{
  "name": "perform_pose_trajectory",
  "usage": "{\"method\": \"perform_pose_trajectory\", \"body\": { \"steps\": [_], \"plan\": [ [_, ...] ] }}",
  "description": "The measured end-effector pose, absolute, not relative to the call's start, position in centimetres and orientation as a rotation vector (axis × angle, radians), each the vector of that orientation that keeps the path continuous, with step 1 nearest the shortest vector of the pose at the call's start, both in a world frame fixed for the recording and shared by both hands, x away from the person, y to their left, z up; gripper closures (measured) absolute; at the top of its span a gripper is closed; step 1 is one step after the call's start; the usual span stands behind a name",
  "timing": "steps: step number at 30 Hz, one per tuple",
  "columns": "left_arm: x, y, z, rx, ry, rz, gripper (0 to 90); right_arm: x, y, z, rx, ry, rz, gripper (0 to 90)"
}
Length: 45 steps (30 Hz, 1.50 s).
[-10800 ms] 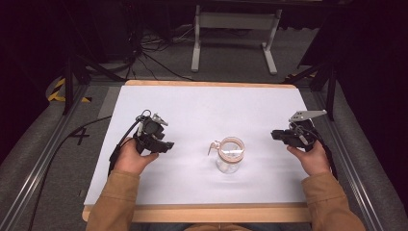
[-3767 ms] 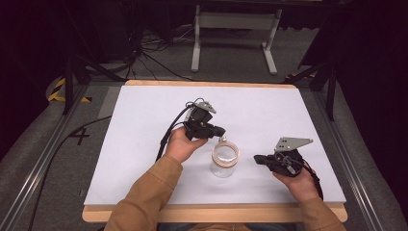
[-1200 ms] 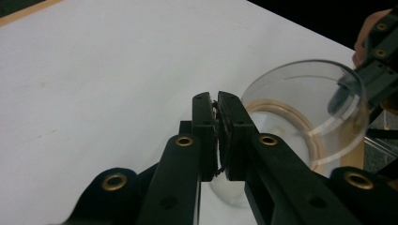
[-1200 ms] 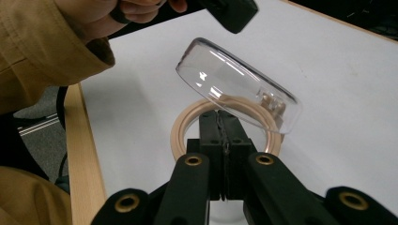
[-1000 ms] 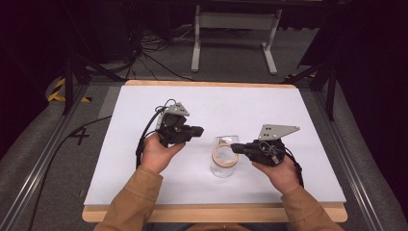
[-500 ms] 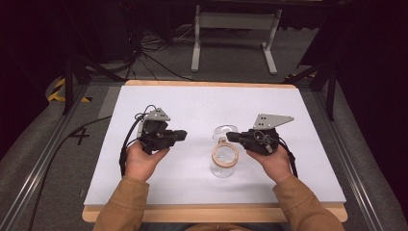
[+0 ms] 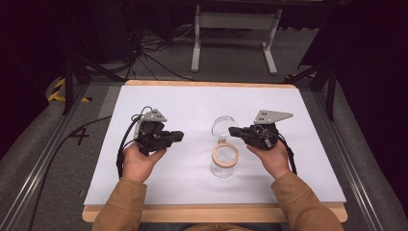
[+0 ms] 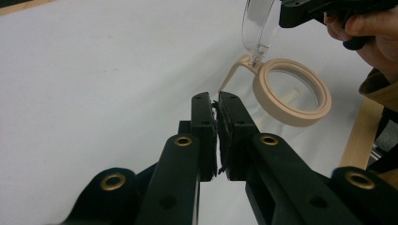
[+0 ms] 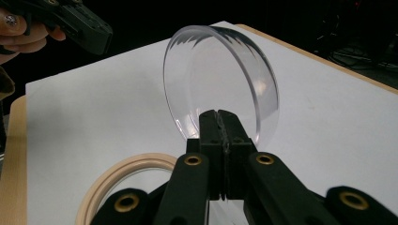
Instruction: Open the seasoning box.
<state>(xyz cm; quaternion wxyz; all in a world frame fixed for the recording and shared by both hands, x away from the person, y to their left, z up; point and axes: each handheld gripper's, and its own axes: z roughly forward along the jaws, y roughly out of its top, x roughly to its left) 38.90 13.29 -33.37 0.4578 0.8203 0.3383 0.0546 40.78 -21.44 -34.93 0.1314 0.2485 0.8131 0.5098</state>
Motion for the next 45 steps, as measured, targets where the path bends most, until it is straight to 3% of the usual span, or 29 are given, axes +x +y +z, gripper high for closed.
{"method": "perform_pose_trajectory", "body": {
  "steps": [6, 12, 26, 32, 39, 45],
  "plan": [
    [39.0, 13.2, -33.3, 2.015, 0.824, 0.128, 83.5, 40.3, -21.7, -34.5, 0.707, 2.350, 1.492, 89.3],
    [39.1, 13.0, -32.8, 2.038, 0.815, 0.150, 75.5, 38.4, -23.0, -32.8, 0.664, 2.303, 1.493, 89.2],
    [40.2, 15.3, -33.1, 2.040, 0.910, 0.221, 66.4, 38.7, -29.8, -32.2, 0.885, 2.155, 1.413, 83.6],
    [40.9, 16.8, -33.7, 2.025, 0.972, 0.234, 64.9, 39.1, -32.9, -32.7, 1.001, 2.108, 1.307, 81.9],
    [41.9, 17.6, -35.1, 2.101, 1.039, 0.340, 63.2, 39.5, -36.2, -33.7, 1.135, 2.063, 1.245, 79.4],
    [42.8, 18.7, -36.6, 2.097, 1.116, 0.306, 62.6, 40.2, -38.2, -35.2, 1.225, 2.049, 1.208, 77.7]
  ]
}}
